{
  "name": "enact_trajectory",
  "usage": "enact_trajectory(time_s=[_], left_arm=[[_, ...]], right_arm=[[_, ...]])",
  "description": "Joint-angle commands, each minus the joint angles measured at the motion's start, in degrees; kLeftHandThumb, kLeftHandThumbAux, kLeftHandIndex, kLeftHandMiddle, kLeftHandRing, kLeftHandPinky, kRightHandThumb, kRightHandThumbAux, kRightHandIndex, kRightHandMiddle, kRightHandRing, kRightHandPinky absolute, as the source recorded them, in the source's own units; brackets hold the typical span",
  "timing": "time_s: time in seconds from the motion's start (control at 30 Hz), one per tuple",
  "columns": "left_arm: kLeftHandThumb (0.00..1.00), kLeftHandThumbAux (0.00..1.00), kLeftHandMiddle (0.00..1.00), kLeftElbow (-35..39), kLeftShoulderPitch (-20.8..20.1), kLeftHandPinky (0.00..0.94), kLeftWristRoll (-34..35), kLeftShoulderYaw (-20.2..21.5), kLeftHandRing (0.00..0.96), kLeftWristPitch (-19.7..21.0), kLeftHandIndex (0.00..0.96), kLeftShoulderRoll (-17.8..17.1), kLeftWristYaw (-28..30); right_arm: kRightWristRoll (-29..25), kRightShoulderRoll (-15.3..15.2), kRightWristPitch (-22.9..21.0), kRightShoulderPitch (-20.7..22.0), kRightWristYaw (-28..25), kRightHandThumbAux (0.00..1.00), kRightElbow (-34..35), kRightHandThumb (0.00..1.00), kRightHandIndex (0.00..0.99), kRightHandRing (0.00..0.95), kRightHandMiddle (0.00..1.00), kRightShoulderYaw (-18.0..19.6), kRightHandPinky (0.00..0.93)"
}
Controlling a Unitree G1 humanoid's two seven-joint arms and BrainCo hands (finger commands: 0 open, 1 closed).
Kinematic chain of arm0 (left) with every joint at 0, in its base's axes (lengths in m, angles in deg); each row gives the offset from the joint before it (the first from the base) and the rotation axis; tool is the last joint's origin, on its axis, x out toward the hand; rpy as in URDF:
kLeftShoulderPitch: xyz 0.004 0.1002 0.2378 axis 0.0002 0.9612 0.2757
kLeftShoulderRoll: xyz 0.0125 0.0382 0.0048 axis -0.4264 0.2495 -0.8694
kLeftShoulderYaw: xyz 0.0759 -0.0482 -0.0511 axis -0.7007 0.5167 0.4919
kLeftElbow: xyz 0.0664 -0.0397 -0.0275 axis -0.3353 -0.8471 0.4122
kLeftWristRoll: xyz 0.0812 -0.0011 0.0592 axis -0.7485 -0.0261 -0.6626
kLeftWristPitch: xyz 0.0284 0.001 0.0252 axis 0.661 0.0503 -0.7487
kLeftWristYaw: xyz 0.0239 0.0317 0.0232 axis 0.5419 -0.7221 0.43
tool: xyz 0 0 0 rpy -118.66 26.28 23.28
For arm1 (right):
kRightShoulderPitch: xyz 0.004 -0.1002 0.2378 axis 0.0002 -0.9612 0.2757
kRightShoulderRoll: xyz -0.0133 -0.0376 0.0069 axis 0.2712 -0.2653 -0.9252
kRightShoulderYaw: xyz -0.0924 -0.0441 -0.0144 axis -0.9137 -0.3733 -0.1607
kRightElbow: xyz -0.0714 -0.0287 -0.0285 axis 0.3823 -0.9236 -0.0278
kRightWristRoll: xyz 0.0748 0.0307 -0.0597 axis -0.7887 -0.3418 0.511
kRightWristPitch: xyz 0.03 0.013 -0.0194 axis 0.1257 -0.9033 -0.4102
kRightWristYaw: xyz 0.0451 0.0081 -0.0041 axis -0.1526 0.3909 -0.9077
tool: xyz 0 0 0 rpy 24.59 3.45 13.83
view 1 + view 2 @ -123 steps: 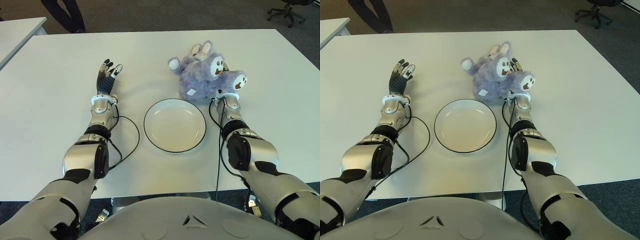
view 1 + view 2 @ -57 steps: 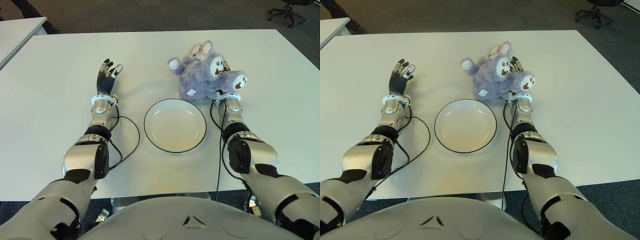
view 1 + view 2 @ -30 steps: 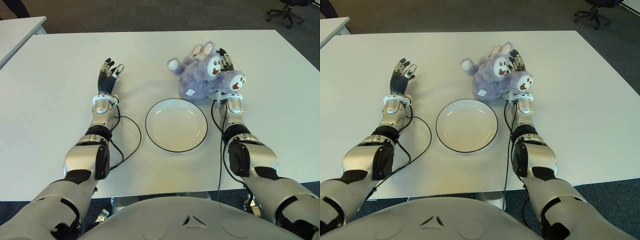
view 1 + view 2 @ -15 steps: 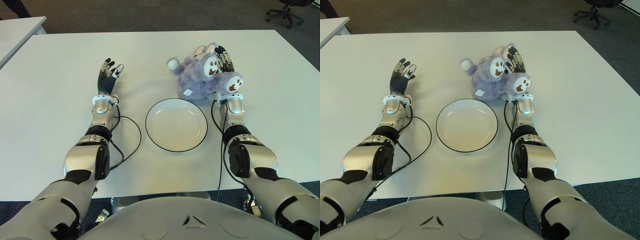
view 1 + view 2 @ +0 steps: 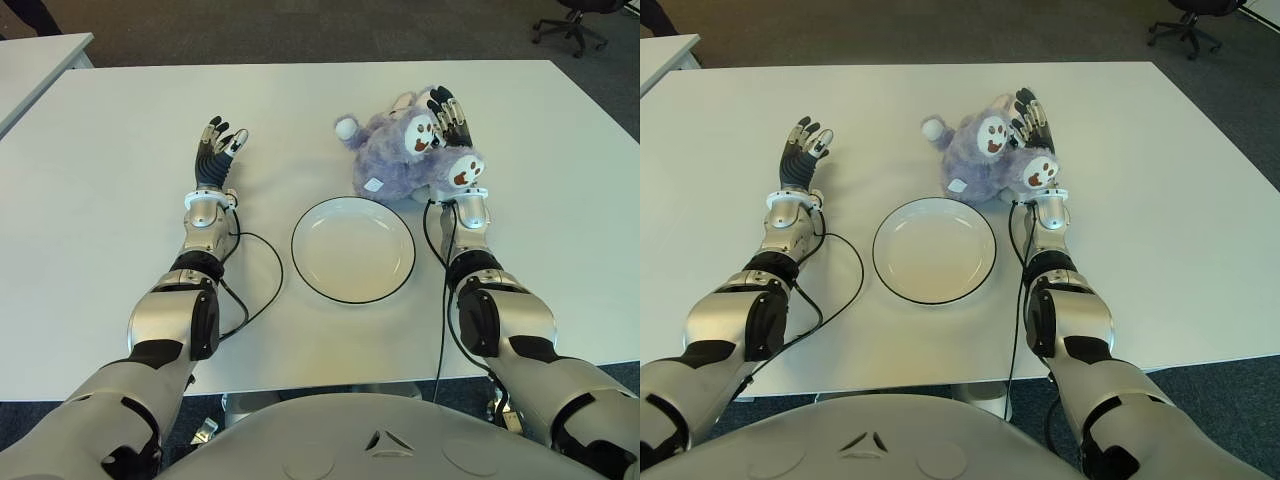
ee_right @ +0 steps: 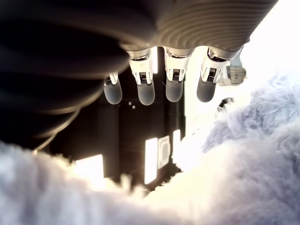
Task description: Put the doll into the plate.
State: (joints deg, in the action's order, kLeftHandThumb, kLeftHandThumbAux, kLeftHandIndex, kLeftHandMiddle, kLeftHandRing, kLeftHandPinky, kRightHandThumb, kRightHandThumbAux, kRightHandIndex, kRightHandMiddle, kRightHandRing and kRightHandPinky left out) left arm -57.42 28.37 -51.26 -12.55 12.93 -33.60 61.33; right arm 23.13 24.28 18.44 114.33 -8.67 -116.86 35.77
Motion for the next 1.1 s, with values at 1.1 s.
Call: enact_trajectory(time_s=[1.1], left_arm=[[0.040, 0.540, 0.116, -3.67, 7.05, 0.193, 0.24, 0.23, 0.149, 2.27, 0.000, 1.45, 0.99]], right_arm=[[-3.25, 0.48, 5.79, -11.87, -12.23, 0.454, -1.53, 0.197, 0.000, 0.000, 0.004, 1.75, 0.000]])
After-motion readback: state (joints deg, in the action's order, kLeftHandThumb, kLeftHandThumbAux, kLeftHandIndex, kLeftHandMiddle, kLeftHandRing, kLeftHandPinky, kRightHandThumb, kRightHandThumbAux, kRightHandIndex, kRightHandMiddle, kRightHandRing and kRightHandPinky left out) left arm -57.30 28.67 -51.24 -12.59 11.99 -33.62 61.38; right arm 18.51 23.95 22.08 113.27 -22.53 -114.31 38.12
